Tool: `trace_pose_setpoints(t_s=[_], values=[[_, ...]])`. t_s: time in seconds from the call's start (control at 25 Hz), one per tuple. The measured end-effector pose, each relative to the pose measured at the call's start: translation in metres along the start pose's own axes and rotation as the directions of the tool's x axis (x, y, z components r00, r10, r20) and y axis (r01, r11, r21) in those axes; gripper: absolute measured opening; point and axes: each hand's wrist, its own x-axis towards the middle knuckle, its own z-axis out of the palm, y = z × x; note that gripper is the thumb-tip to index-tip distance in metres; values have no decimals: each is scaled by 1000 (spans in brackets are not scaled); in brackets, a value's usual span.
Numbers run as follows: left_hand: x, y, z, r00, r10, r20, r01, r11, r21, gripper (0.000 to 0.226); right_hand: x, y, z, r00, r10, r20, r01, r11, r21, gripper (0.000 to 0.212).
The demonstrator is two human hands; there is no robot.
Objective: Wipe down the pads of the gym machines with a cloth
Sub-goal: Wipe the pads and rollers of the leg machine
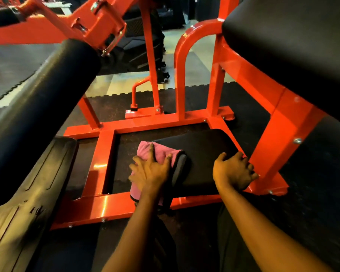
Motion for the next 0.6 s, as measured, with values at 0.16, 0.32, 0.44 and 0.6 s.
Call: trace_pose_setpoints(t_s=[0.16,0.32,0.44,0.6], values=[[62,14,-7,997,34,66,-36,999,37,72,3,-3,4,1000,17,-13,-17,999,-37,47],[72,23,-14,991,62,117,-64,998,16,76,2,-4,2,999,25,-31,-26,1000,-17,47],[16,1,-13,987,122,106,-122,992,-10,88,-1,-5,-1,1000,14,-24,-14,1000,-21,48],[-30,-15,-17,968,158,196,-148,987,-65,116,-5,-5,-1,1000,-8,-19,7,998,-56,50]])
